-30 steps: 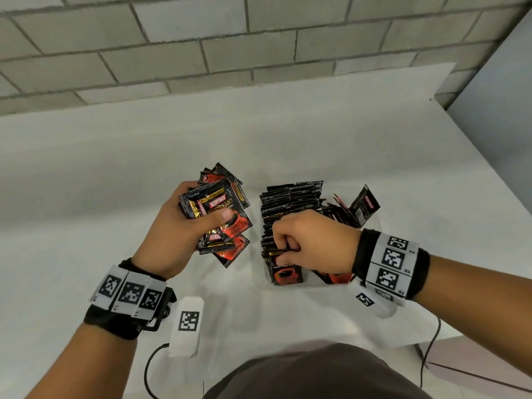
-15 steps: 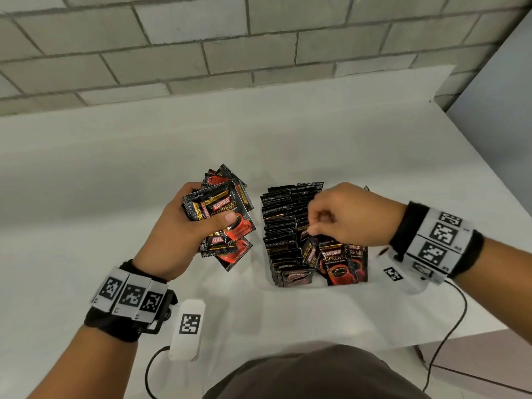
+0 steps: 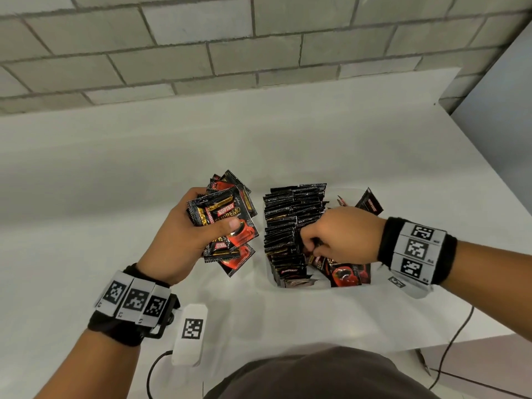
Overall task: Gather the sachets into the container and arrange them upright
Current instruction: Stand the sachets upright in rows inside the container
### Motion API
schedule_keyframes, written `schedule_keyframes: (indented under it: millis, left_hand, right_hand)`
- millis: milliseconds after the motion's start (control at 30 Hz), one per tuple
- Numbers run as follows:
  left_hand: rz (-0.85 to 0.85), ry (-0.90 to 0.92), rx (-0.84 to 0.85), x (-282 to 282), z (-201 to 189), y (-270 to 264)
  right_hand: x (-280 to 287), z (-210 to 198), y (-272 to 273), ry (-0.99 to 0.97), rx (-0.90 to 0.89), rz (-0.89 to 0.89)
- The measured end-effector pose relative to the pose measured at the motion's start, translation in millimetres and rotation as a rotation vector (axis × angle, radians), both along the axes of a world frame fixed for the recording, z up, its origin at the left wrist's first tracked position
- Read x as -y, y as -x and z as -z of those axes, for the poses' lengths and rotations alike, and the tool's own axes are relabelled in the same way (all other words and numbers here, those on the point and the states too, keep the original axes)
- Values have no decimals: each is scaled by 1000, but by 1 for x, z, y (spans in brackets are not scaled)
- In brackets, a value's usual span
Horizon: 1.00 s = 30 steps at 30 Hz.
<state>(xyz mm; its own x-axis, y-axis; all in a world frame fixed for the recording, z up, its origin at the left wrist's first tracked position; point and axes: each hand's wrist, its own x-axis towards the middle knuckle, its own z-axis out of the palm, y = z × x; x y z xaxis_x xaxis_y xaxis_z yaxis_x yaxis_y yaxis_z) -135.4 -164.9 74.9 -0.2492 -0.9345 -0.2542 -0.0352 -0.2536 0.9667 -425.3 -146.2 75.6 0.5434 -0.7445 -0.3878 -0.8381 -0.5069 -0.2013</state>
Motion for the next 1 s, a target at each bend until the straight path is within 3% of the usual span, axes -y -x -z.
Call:
schedule_keyframes:
  millis: [100, 300, 467, 600, 767, 1000]
  left_hand:
    - [-5, 3, 6, 0, -1, -3]
    - [-20, 18, -5, 5, -3, -3]
    - [-2, 26, -3, 5, -3, 1]
    - [12, 18, 10, 5, -3, 5]
    - [14, 12, 12, 5, -2, 8]
    - [11, 11, 12, 5, -1, 6]
  right_hand:
    - [1, -4, 15, 5, 83, 68]
    - [-8, -30, 38, 43, 438, 201]
    - [-26, -56, 39, 2, 557, 236]
    - [-44, -59, 33, -68, 549, 174]
    - [-45, -37, 21, 73, 478, 135]
    - [-42, -27, 2, 107, 460, 94]
